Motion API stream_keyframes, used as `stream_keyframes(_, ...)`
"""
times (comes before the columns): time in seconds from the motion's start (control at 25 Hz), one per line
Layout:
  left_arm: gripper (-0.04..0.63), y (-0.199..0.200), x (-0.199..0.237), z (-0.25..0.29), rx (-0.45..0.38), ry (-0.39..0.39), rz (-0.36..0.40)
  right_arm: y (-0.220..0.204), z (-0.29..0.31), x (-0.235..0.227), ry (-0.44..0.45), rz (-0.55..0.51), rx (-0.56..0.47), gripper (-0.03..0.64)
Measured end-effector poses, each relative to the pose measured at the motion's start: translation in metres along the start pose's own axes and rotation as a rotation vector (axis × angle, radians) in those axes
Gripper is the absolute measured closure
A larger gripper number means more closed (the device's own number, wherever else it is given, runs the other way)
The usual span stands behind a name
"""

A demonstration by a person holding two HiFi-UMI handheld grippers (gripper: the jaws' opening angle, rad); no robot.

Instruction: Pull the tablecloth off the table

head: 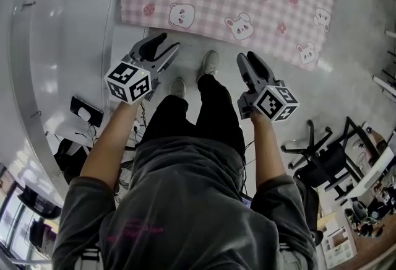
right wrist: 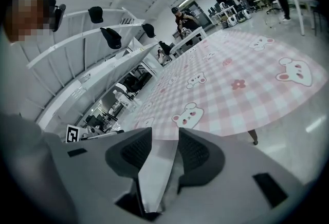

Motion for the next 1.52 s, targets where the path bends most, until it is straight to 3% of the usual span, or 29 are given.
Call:
stream_keyframes(0.76,0.39,-0.061,0.049,0.029,0.002,0.007,-0.226,-0.039,0.026,-0.051,-0.02,0.192,-0.033,0.472)
stream_keyframes(1.12,0.377,-0.062,0.058,0.041,-0.047,-0.041,-0.377,-0.036,0.033,-0.055,0.056,0.309,-0.083,0.472)
stream_keyframes(1.52,0.382,-0.06,0.061,0.052,-0.066,-0.04,-0.461,-0.029,0.039,-0.063,0.037,0.358,-0.095,0.472)
Point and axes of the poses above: the fingertips, and each gripper's own axes: z forward along the fingers, x to its left, y out of its top, the point moved 7 cm from there along -z, backward along the fingers, and after that the axes turned 8 degrees about -x, right-handed, at the moved point
